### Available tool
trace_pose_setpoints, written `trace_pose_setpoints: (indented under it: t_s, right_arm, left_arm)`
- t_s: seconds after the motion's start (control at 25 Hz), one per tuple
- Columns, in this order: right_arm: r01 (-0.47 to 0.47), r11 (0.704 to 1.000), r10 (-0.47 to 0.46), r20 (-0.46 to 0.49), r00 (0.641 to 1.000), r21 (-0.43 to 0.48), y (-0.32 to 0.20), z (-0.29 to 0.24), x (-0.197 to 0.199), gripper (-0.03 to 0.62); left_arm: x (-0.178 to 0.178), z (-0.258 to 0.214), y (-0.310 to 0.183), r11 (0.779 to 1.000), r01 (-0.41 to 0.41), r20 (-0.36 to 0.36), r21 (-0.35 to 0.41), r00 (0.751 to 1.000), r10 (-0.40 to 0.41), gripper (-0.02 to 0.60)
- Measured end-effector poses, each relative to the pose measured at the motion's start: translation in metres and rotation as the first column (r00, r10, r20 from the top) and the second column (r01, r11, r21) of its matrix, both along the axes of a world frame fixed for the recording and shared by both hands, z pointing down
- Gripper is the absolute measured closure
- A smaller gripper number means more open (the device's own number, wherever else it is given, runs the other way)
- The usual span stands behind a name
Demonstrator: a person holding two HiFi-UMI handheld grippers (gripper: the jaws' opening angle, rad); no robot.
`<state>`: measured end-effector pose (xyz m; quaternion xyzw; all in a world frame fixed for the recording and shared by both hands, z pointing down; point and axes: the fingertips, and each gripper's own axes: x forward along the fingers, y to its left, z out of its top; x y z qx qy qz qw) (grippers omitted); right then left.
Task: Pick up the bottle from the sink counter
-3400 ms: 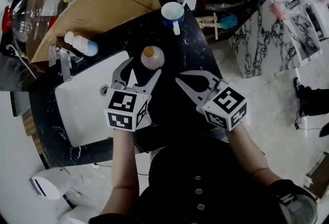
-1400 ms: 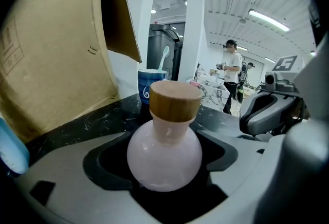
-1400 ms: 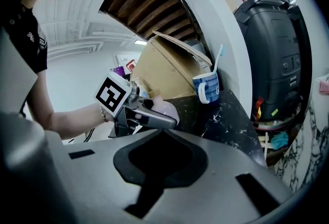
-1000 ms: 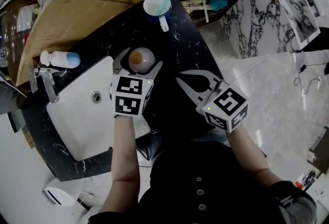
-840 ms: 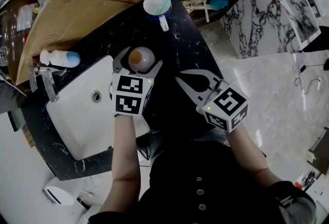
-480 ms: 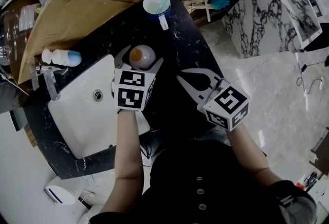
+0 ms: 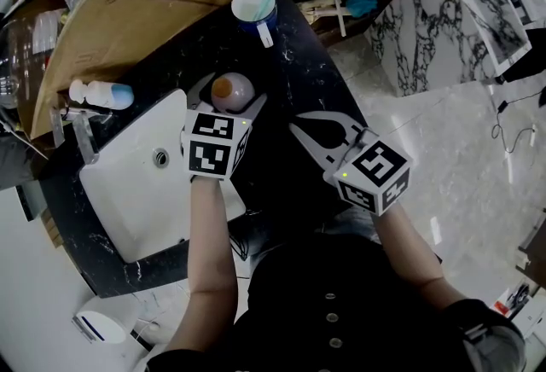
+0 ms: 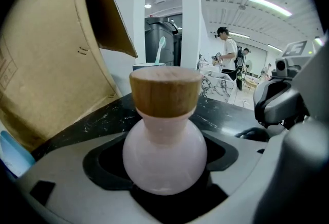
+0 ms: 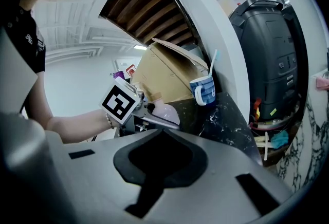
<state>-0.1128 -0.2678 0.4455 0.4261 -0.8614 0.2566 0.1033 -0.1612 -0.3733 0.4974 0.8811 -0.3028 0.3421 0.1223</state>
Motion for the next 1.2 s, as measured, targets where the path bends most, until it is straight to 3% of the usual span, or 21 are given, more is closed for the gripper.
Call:
trace_pose_setpoints:
  t_s: [0.28, 0.6, 0.84, 1.2]
  right_arm:
    - [-0.021, 1.0, 0.021, 0.003, 1.0, 0.009, 0.006, -0.003, 0.002, 0.591]
    - [-0.032, 0.999, 0.032, -0.014, 0.999, 0.014, 0.014, -0.006, 0.011, 0.591]
    - [-0.01, 0.999, 0.011, -0.018, 1.0, 0.037, 0.014, -0.015, 0.014, 0.591]
    - [0.057, 0.997, -0.056, -0.03, 0.998, 0.047, 0.013, -0.022, 0.015, 0.591]
  left_arm:
    - [0.001, -0.005, 0.004, 0.998, -0.022, -0.025, 0.054, 0.999, 0.023, 0.192]
    - [-0.003, -0.02, 0.008, 0.999, 0.034, -0.145, 0.033, 0.989, -0.029, 0.19]
    - [-0.007, -0.038, 0.017, 0.994, 0.11, -0.278, -0.01, 0.954, -0.109, 0.19]
    - [-0.011, -0.085, 0.032, 0.981, 0.193, -0.396, 0.016, 0.902, -0.171, 0.19]
